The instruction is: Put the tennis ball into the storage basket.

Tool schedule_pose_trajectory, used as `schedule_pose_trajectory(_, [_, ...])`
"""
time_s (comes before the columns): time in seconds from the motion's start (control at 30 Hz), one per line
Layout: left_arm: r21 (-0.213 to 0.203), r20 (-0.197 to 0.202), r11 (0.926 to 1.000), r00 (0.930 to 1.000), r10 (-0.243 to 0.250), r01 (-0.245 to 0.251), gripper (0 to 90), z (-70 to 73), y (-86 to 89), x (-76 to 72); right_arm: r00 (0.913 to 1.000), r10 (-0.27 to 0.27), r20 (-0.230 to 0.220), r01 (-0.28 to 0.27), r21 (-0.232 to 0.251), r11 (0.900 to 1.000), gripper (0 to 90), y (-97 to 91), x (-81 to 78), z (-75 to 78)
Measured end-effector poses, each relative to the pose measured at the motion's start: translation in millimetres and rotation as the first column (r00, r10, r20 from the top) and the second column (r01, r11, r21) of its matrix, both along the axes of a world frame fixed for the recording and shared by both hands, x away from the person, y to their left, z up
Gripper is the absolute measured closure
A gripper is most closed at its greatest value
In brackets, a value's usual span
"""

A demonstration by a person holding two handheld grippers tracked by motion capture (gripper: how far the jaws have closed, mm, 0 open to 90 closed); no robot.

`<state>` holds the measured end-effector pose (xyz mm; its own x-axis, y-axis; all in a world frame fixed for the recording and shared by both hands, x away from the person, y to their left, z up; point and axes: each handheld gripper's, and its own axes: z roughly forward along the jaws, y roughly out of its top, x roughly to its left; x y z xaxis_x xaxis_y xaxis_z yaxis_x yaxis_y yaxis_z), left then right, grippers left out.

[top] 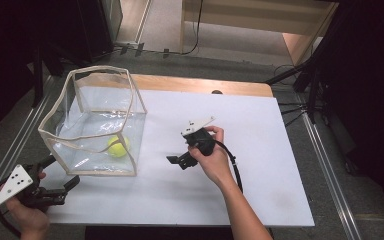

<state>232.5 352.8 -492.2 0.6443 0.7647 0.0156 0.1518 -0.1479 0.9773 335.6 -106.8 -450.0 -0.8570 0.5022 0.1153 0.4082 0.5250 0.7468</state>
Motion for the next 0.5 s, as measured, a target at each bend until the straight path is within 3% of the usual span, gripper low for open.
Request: schedule_pose_trajectory(0.5, [-0.001,0.0,1.0,1.0,0.001,-0.001,0.0,-0.2,-0.3,-0.1,0.9949,-0.1,0.008,0.1,0.036,0.9944,0.0,-51.6,-13.6,-17.3])
